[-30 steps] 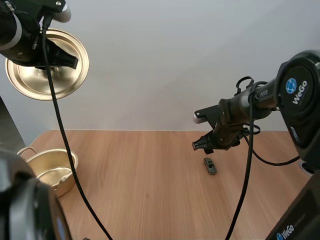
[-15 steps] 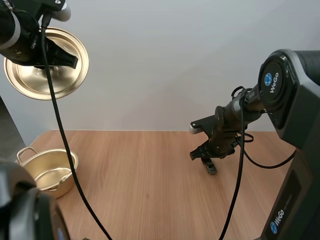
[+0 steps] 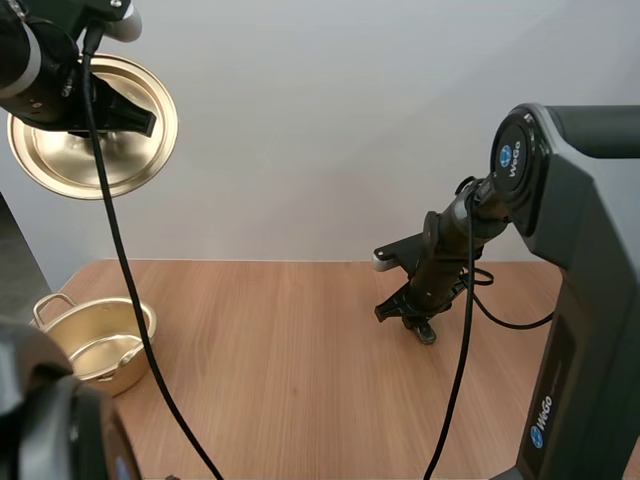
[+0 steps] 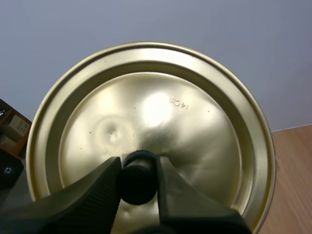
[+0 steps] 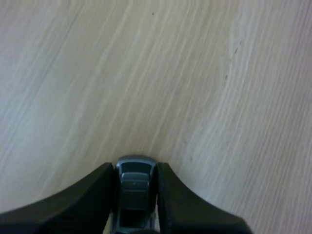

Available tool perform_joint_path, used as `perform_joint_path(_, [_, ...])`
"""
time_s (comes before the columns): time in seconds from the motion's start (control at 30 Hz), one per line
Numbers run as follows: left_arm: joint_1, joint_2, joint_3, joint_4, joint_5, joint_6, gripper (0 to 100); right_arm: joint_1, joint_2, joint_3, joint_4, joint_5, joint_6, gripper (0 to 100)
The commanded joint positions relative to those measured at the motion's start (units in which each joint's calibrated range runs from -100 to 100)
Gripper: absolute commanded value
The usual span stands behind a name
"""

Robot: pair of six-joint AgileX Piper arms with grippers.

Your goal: Open the pot, put the car inside, and close it

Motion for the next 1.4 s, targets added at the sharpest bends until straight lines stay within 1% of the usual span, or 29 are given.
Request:
perform_joint_path(0.0, [0.03, -0.1, 0.0, 0.0, 0.0, -0.4, 0, 0.6, -2.8, -2.2, 6.6, 0.9, -4.3, 0])
perform_joint_path(0.03, [0.03, -0.1, 0.0, -0.5, 0.0, -0.7, 0, 1.1, -4.7, -3.2, 9.7, 2.5, -7.5, 0])
perform_joint_path(0.1, [0.03, -0.1, 0.0, -2.3, 0.0, -1.1, 0, 2.9, -8.7, -6.1, 18.3, 8.1, -14.9, 0])
perform_joint_path(0.17, [0.03, -0.1, 0.0, -5.4, 0.0, -1.3, 0, 4.9, -12.5, -9.5, 25.6, 14.1, -19.7, 0])
perform_joint_path(0.27, [0.03, -1.2, 0.0, -9.5, -0.8, -2.3, 0, 9.0, -17.5, -14.0, 35.9, 21.2, -24.1, 0])
perform_joint_path(0.33, [0.03, -2.3, 0.0, -11.4, -4.5, -3.8, 0, 12.8, -19.5, -16.6, 39.7, 23.2, -26.2, 0])
perform_joint_path(0.47, [0.03, -6.8, -0.3, -14.7, -15.4, -3.8, 0, 20.2, -19.7, -21.2, 40.2, 21.7, -26.3, 0])
perform_joint_path(0.53, [0.03, -9.1, -2.0, -15.0, -17.2, -4.0, 0, 23.6, -18.7, -22.3, 40.2, 18.9, -26.7, 0])
perform_joint_path(0.6, [0.03, -10.9, -4.4, -15.0, -19.1, -5.8, 0, 26.4, -17.0, -23.5, 40.2, 17.0, -27.3, 0])
perform_joint_path(0.67, [0.03, -12.3, -6.9, -15.0, -23.3, -7.3, 0, 28.3, -14.9, -24.7, 40.2, 16.9, -28.1, 0])
perform_joint_path(0.73, [0.55, -13.2, -9.8, -15.0, -24.5, -8.2, 0, 30.0, -12.2, -25.8, 40.2, 16.4, -29.1, 0])
perform_joint_path(0.8, [1.30, -13.2, -12.1, -15.0, -23.9, -8.4, 0, 31.1, -9.4, -26.2, 40.7, 15.8, -30.8, 0])
perform_joint_path(0.9, [2.29, -13.3, -14.7, -15.0, -23.9, -9.7, 0, 32.2, -5.6, -26.2, 44.8, 15.4, -35.4, 0])
perform_joint_path(0.97, [2.70, -13.3, -16.3, -15.1, -23.9, -10.9, 0, 32.7, -3.3, -26.2, 46.7, 14.9, -37.4, 0])
perform_joint_path(1.07, [3.50, -13.2, -17.4, -16.0, -23.9, -11.6, 0, 33.5, -0.2, -26.2, 47.8, 12.0, -40.1, 0])
perform_joint_path(1.13, [3.92, -13.2, -17.4, -17.0, -23.9, -11.6, 0, 34.0, 1.4, -26.2, 49.9, 8.9, -43.0, 0])
perform_joint_path(1.3, [3.91, -13.2, -17.4, -17.0, -23.2, -11.6, 0, 34.5, 4.2, -26.6, 55.5, 5.1, -49.8, 0])
perform_joint_path(1.37, [3.91, -13.2, -17.4, -17.0, -22.8, -11.6, 0, 34.5, 6.3, -28.0, 56.1, 5.0, -51.3, 0])
